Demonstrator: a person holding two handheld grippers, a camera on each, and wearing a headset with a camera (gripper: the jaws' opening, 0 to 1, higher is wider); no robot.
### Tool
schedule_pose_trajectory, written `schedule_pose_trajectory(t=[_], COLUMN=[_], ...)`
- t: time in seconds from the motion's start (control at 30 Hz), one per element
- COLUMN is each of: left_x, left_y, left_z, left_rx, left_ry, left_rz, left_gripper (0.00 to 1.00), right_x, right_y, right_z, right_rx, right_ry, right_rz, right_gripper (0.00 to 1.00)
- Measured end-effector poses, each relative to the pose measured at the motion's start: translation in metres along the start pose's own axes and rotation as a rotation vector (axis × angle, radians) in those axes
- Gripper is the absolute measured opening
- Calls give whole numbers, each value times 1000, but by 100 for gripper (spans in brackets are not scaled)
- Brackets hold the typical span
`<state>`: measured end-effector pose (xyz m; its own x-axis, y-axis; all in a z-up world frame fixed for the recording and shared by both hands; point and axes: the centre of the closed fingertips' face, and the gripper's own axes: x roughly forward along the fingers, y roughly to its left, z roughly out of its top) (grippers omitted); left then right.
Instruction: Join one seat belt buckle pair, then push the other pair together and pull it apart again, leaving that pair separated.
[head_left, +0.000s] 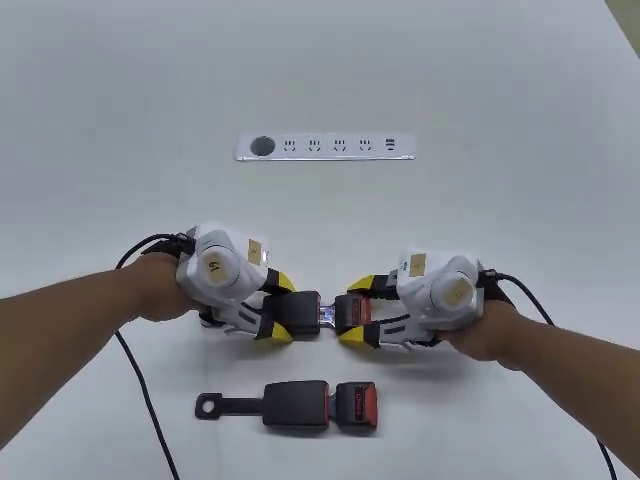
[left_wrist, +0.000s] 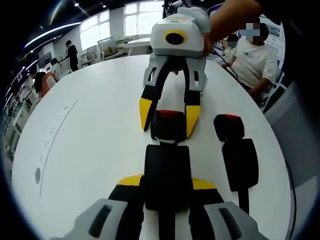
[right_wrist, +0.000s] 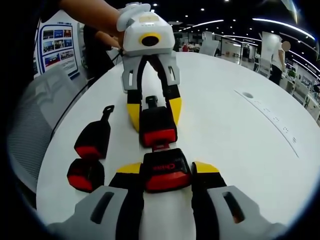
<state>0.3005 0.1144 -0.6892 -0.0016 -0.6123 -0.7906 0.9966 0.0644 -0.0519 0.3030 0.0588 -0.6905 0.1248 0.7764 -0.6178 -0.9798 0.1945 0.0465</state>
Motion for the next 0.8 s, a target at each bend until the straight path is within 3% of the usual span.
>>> schedule_pose_trajectory(t=[0.4,0.8], left_x=[1,2], left_y=[1,2], left_z=[-2,-2], left_rx=[-6,-7], left_ry=[0,3], left_rz=[8,8], left_gripper=[34,34], right_x=[0,-21], right_y=[-3,-5], right_z=[-4,-17], right_rx=[0,-3], right_ry=[4,21], right_rz=[6,6], right_gripper=[35,35])
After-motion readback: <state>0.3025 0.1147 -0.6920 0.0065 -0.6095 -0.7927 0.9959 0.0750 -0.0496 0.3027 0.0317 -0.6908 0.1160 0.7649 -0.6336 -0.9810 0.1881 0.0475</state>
